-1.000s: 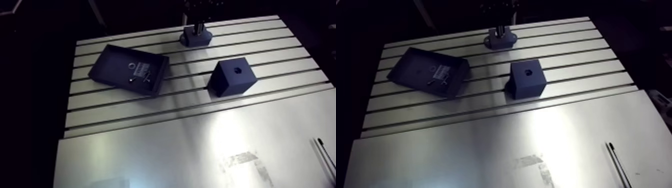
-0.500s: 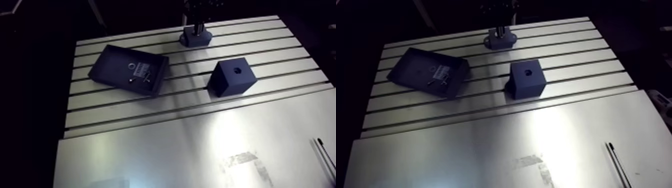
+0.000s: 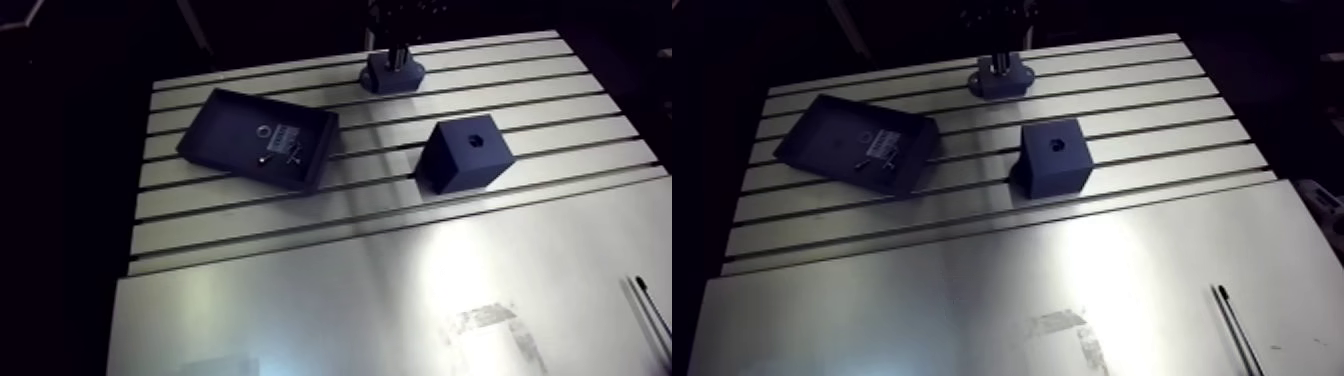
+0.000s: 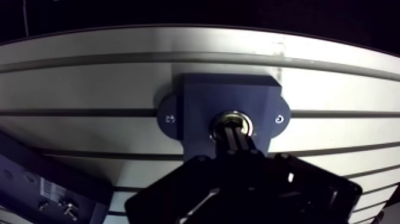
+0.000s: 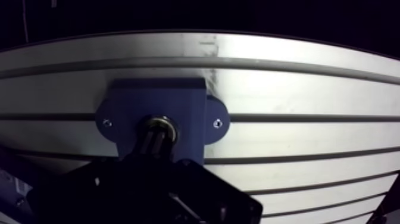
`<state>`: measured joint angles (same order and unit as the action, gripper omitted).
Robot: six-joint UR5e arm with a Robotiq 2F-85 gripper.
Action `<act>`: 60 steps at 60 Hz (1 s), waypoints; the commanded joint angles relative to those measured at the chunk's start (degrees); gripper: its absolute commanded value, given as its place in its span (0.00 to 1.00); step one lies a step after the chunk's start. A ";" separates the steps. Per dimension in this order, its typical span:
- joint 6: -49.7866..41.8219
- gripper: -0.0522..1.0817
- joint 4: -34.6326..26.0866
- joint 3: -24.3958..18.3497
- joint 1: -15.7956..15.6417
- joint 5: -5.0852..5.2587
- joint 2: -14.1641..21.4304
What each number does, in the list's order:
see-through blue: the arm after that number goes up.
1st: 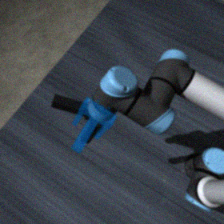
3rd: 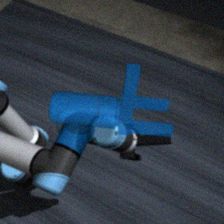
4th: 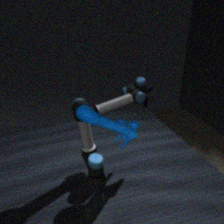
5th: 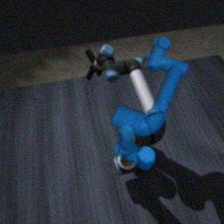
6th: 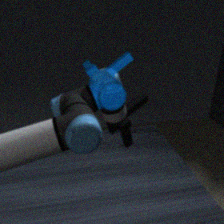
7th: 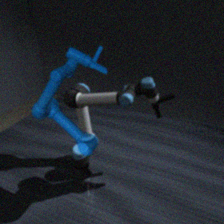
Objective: Pick up the bearing and press it into the housing until flush.
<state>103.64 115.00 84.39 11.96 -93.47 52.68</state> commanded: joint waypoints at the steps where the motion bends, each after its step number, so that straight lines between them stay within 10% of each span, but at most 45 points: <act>1: 0.03 1.00 0.01 0.03 0.00 0.00 0.00; 60: 0.29 1.00 0.10 0.03 0.08 0.00 -0.26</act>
<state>103.88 115.10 84.34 12.01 -93.47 52.61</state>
